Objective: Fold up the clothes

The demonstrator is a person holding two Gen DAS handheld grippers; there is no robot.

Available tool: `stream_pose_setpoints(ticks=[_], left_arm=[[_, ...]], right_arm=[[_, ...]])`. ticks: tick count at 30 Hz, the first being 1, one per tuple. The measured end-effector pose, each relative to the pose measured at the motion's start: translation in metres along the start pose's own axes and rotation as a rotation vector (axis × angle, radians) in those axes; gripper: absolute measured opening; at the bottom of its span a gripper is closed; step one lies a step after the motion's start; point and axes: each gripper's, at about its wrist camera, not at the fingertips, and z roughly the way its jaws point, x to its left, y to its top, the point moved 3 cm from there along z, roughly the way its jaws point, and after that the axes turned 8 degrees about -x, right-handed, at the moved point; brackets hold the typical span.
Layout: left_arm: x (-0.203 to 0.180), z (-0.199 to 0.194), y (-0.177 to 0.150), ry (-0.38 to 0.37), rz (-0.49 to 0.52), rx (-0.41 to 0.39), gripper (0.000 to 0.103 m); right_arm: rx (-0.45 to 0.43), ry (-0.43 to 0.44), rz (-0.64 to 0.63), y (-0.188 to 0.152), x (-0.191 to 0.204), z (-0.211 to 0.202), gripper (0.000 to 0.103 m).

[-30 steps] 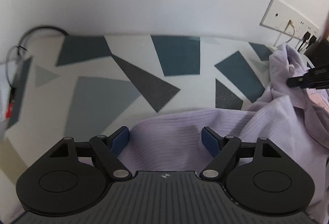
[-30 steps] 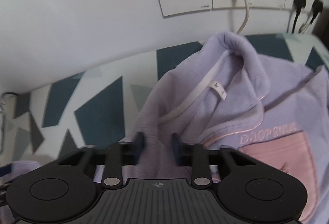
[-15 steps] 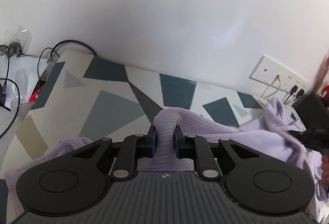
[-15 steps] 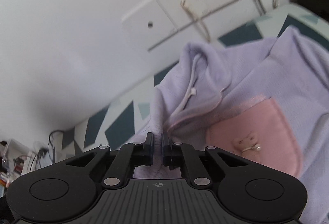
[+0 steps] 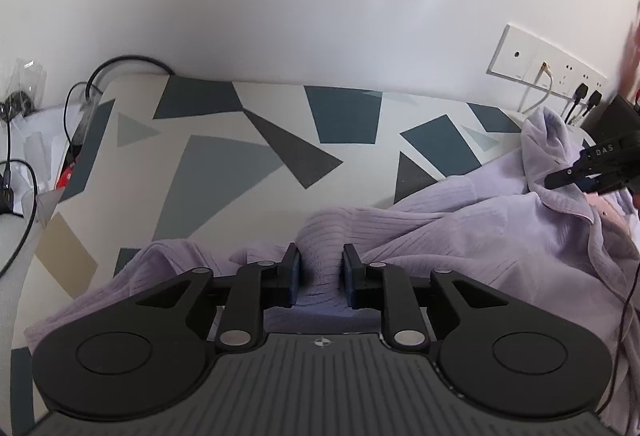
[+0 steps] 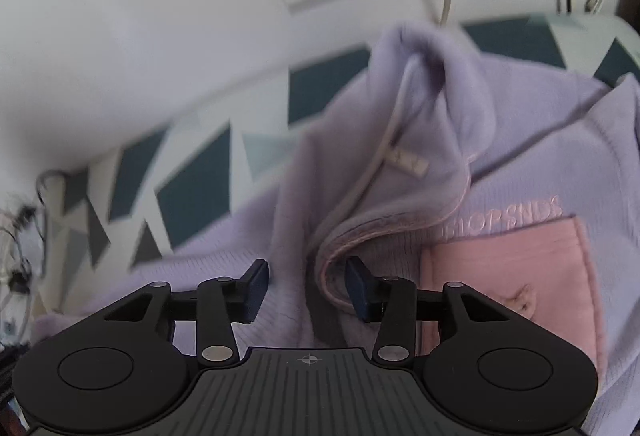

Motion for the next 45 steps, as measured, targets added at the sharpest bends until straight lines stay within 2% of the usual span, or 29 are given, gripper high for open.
stream_pose_setpoints(ticks=[1, 3, 4, 6, 10, 14, 16, 18, 20, 21, 22, 23, 24, 25, 26, 28, 30, 32, 33, 34, 35, 36, 38, 39, 41, 45], left_arm=[[-0.002, -0.002, 0.0, -0.001, 0.015, -0.008, 0.018], [-0.003, -0.008, 0.002, -0.01, 0.022, -0.026, 0.016], [-0.003, -0.012, 0.004, -0.017, 0.013, -0.037, 0.016], [0.005, -0.022, 0.014, -0.029, -0.044, -0.076, 0.016], [0.025, -0.033, 0.031, -0.052, -0.166, -0.139, 0.016], [0.044, -0.012, 0.05, -0.056, -0.234, -0.147, 0.016], [0.052, 0.017, 0.06, -0.024, -0.225, -0.097, 0.021], [0.058, 0.044, 0.065, 0.057, -0.182, -0.043, 0.041], [0.061, 0.057, 0.067, 0.138, -0.111, -0.018, 0.049], [0.062, 0.059, 0.067, 0.156, -0.081, -0.013, 0.057], [0.062, 0.056, 0.066, 0.132, -0.078, -0.006, 0.061], [0.063, 0.052, 0.065, 0.106, -0.075, 0.002, 0.073], [0.062, 0.048, 0.061, 0.077, -0.078, 0.013, 0.088], [0.061, 0.043, 0.057, 0.047, -0.082, 0.024, 0.093], [0.059, 0.038, 0.052, 0.02, -0.083, 0.038, 0.096], [0.052, 0.031, 0.037, -0.011, -0.061, 0.08, 0.096], [0.045, 0.031, 0.025, -0.009, -0.041, 0.104, 0.096], [0.039, 0.037, 0.012, 0.005, -0.03, 0.118, 0.096], [0.038, 0.041, 0.009, 0.029, -0.022, 0.112, 0.096], [0.037, 0.045, 0.007, 0.063, -0.015, 0.1, 0.095], [0.036, 0.048, 0.007, 0.098, -0.009, 0.085, 0.077], [0.035, 0.052, 0.008, 0.127, -0.005, 0.079, 0.046], [0.035, 0.06, 0.013, 0.183, 0.006, 0.072, 0.037], [0.034, 0.063, 0.016, 0.221, 0.019, 0.061, 0.027], [0.037, 0.069, 0.027, 0.293, 0.049, 0.031, 0.027], [0.053, 0.088, 0.043, 0.355, 0.042, -0.006, 0.029]], right_arm=[[0.004, 0.006, -0.04, 0.0, 0.003, -0.001, 0.024], [0.002, 0.039, -0.157, 0.004, 0.016, -0.01, 0.008], [-0.008, 0.059, -0.216, 0.007, 0.023, -0.016, 0.008], [-0.126, 0.133, -0.306, 0.018, 0.037, -0.046, 0.007], [-0.388, 0.329, -0.221, 0.053, 0.039, -0.099, 0.007], [-0.468, 0.335, -0.151, 0.077, 0.041, -0.081, 0.007], [-0.472, 0.287, -0.141, 0.084, 0.047, -0.049, 0.007], [-0.465, 0.236, -0.082, 0.09, 0.046, -0.014, 0.007], [-0.437, 0.147, -0.054, 0.089, 0.041, 0.02, 0.007], [-0.419, 0.106, -0.038, 0.089, 0.038, 0.035, 0.007], [-0.386, 0.09, -0.018, 0.085, 0.033, 0.043, 0.008], [-0.354, 0.073, 0.001, 0.082, 0.029, 0.051, 0.012], [-0.324, 0.06, 0.024, 0.079, 0.024, 0.057, 0.022], [-0.311, 0.074, 0.062, 0.076, 0.018, 0.055, 0.042], [-0.305, 0.105, 0.1, 0.073, 0.011, 0.051, 0.048], [-0.284, 0.174, 0.142, 0.067, 0.0, 0.042, 0.049], [-0.245, 0.181, 0.112, 0.061, -0.004, 0.038, 0.049], [-0.218, 0.165, 0.044, 0.056, -0.004, 0.039, 0.041], [-0.213, 0.149, 0.014, 0.056, -0.003, 0.04, 0.028], [-0.208, 0.135, -0.012, 0.055, -0.002, 0.04, 0.021], [-0.205, 0.135, -0.017, 0.056, -0.001, 0.04, 0.02], [-0.209, 0.153, -0.017, 0.058, 0.002, 0.037, 0.019], [-0.238, 0.166, -0.05, 0.062, 0.008, 0.033, 0.015], [-0.257, 0.158, -0.073, 0.065, 0.012, 0.033, 0.014], [-0.304, 0.146, -0.094, 0.076, 0.02, 0.032, 0.014], [-0.414, 0.114, -0.118, 0.104, 0.043, 0.035, 0.014]])
